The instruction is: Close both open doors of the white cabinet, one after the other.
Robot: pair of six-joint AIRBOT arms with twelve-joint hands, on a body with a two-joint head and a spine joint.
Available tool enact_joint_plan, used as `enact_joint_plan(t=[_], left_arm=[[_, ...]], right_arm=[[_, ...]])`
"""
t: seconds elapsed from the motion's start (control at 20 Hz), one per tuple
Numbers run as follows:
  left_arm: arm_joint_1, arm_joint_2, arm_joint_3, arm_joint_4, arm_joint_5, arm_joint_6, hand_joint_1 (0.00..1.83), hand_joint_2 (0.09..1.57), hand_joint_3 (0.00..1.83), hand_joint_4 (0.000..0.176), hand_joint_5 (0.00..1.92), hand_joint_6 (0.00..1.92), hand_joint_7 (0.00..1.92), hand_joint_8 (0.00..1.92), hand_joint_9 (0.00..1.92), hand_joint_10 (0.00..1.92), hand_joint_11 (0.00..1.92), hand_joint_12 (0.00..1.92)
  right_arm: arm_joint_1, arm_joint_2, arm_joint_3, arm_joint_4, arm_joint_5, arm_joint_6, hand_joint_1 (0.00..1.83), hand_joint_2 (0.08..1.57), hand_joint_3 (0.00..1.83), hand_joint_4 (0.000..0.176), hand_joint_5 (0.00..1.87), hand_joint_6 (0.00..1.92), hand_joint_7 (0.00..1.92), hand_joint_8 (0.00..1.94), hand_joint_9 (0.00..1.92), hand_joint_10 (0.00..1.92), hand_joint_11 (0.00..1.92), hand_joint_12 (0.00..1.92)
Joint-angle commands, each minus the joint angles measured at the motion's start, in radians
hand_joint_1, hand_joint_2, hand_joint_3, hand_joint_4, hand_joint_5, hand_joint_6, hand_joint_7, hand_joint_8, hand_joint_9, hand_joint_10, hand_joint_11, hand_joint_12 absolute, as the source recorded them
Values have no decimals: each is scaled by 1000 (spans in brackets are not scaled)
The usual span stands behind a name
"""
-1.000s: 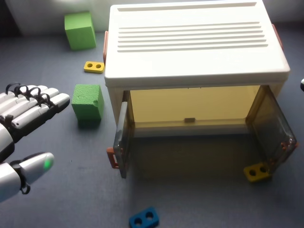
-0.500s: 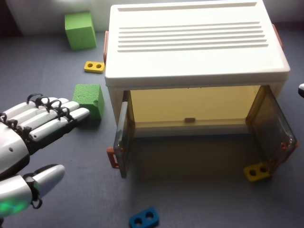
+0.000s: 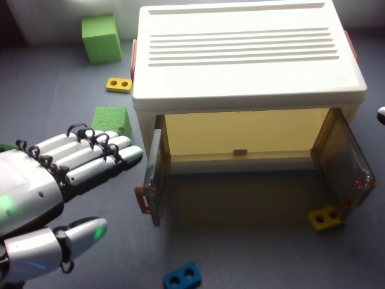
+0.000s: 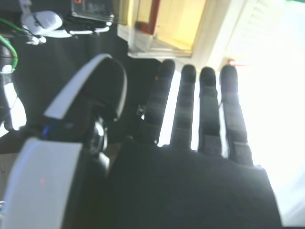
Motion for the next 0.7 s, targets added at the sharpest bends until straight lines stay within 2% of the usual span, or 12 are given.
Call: enact_joint_plan(t=[0.0,0.05,0.15,0.25,0.3,0.4,0.45,0.6,0.65], left_arm=[[-18,-11,4,4,-101,-9,0,1571,203,0,24,0,0,0,0,0,0,204],[-27,-16,8,16,-92,-17,0,1571,189,0,30,1,1,0,23,3,0,269],[-43,-22,12,36,-78,-26,0,1571,196,0,35,6,7,2,38,5,0,297],[-57,-28,17,52,-68,-36,0,1571,173,0,17,3,2,0,5,0,0,155],[-59,-30,18,54,-68,-37,0,1571,175,0,37,5,14,2,13,2,0,180],[-65,-34,20,60,-67,-40,0,1571,193,0,57,3,41,3,46,4,0,281],[-71,-37,22,65,-64,-41,0,1571,195,0,62,3,43,2,53,4,0,302],[-91,-47,29,82,-51,-50,0,1571,142,0,25,2,7,1,27,1,0,234],[-98,-51,32,88,-47,-54,0,1571,153,0,33,3,1,0,14,2,0,195]], right_arm=[[1,-1,4,27,114,5,0,1322,0,27,0,0,0,0,0,0,7,3],[0,-1,4,27,114,5,0,1316,0,37,0,0,0,0,0,0,3,1],[-2,-1,4,29,114,6,0,1315,0,38,0,0,0,0,0,0,2,0],[-5,-1,5,32,114,6,0,1309,0,35,0,0,0,0,0,0,15,6],[-5,-1,5,32,114,7,0,1304,0,33,0,0,0,0,0,0,20,7],[-5,-1,6,33,114,9,0,1298,0,48,0,0,0,0,0,0,8,2],[-5,-1,7,34,114,9,0,1305,0,44,0,0,0,0,0,0,1,0],[-6,-1,7,36,114,9,0,1308,0,48,0,0,0,0,0,0,1,0],[-6,-1,7,36,114,9,0,1315,1,37,0,0,0,0,0,0,16,7]])
